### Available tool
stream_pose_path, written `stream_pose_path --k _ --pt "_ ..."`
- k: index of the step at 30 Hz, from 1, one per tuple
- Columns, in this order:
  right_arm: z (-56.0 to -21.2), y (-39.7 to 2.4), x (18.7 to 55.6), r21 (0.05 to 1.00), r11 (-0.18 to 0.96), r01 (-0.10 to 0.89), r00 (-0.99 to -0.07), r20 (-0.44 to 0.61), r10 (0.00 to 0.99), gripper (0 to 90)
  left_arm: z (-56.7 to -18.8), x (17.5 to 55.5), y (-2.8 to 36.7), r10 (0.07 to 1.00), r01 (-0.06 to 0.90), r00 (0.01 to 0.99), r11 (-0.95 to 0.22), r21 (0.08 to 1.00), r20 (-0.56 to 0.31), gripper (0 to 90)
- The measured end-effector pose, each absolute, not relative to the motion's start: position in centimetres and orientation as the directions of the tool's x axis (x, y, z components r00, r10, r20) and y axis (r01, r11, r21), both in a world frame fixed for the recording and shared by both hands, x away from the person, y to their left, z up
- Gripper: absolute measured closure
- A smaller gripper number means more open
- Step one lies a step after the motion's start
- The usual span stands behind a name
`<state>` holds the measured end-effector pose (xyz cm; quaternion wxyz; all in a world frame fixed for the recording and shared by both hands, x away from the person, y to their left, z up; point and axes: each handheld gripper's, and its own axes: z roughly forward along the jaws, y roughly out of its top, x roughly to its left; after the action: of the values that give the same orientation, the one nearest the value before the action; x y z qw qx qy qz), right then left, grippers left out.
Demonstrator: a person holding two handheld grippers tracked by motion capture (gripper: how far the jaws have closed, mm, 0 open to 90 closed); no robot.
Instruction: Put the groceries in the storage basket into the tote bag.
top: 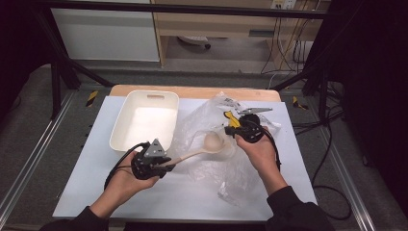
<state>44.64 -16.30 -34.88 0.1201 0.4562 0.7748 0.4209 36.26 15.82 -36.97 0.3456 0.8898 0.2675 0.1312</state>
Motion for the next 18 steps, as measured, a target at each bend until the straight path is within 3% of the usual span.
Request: stream_pose_path --k 18 --pt "-35.5 -15.7 44.6 0.758 0.231 0.610 -0.557 0.203 0.805 90.0 -37.0 37.2 12.8 0.545 0.364 0.837 -0.621 0.694 0.049 69.2"
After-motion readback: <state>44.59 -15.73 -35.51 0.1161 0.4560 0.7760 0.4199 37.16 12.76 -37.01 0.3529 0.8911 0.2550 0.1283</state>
